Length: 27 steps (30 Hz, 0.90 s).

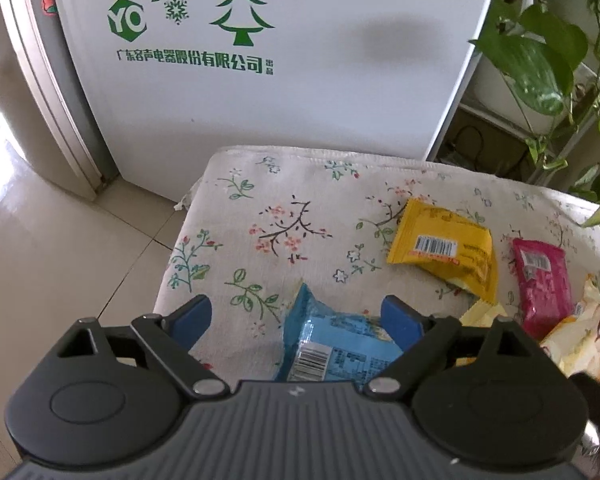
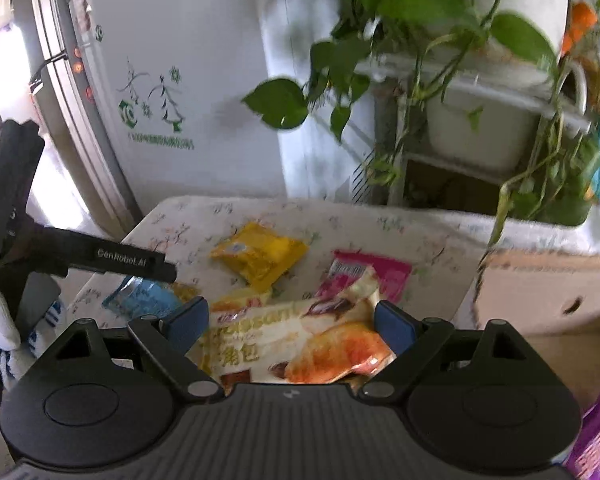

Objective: Organize snacks
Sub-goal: 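Grasp the blue packet with the left tool while the right tool grasps the croissant packet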

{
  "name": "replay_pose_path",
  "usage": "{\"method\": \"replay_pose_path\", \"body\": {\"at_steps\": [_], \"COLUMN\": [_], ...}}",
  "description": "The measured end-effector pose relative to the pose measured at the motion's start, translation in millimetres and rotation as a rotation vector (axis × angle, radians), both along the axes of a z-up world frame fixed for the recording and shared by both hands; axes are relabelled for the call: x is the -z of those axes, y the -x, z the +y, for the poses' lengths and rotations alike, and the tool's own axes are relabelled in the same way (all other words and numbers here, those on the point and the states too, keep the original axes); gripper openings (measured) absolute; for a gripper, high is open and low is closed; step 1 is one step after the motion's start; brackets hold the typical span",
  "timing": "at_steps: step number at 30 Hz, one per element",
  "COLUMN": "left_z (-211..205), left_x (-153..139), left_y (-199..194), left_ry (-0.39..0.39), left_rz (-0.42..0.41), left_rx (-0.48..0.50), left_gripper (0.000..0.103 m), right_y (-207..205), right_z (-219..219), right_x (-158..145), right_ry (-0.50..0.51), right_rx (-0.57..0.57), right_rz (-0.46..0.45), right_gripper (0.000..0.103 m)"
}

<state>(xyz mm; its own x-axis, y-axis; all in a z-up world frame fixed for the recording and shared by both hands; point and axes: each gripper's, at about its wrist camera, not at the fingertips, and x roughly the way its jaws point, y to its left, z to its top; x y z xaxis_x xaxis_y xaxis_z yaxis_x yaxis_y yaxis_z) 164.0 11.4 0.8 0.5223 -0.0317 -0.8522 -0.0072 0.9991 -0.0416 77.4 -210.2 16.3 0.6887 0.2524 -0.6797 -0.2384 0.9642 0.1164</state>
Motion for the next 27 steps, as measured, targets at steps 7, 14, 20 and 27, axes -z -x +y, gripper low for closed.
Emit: {"method": "replay_pose_path", "body": {"at_steps": [7, 14, 20, 27], "left_z": [7, 10, 12, 16], "left_x": [1, 2, 0, -9], "left_y": [2, 9, 20, 23], "left_ry": [-0.005, 0.000, -0.024, 0.035], "left_rz": [0.052, 0.081, 0.095, 0.077], "left_rx": [0.014, 0.060, 0.147, 0.225], "left_gripper": [0.092, 0.092, 0.092, 0.091], "right_y": [18, 49, 49, 45], "right_z": [16, 38, 23, 10], "right_x": [-1, -1, -8, 6], "right_ry": [-0.020, 0.018, -0.134, -0.255], "right_rx": [-0.133, -0.295, -0.172, 0.057], "right_rz": [0.060, 0.075, 0.233, 0.323], "right_gripper": [0.100, 0.102, 0.101, 0.101]}}
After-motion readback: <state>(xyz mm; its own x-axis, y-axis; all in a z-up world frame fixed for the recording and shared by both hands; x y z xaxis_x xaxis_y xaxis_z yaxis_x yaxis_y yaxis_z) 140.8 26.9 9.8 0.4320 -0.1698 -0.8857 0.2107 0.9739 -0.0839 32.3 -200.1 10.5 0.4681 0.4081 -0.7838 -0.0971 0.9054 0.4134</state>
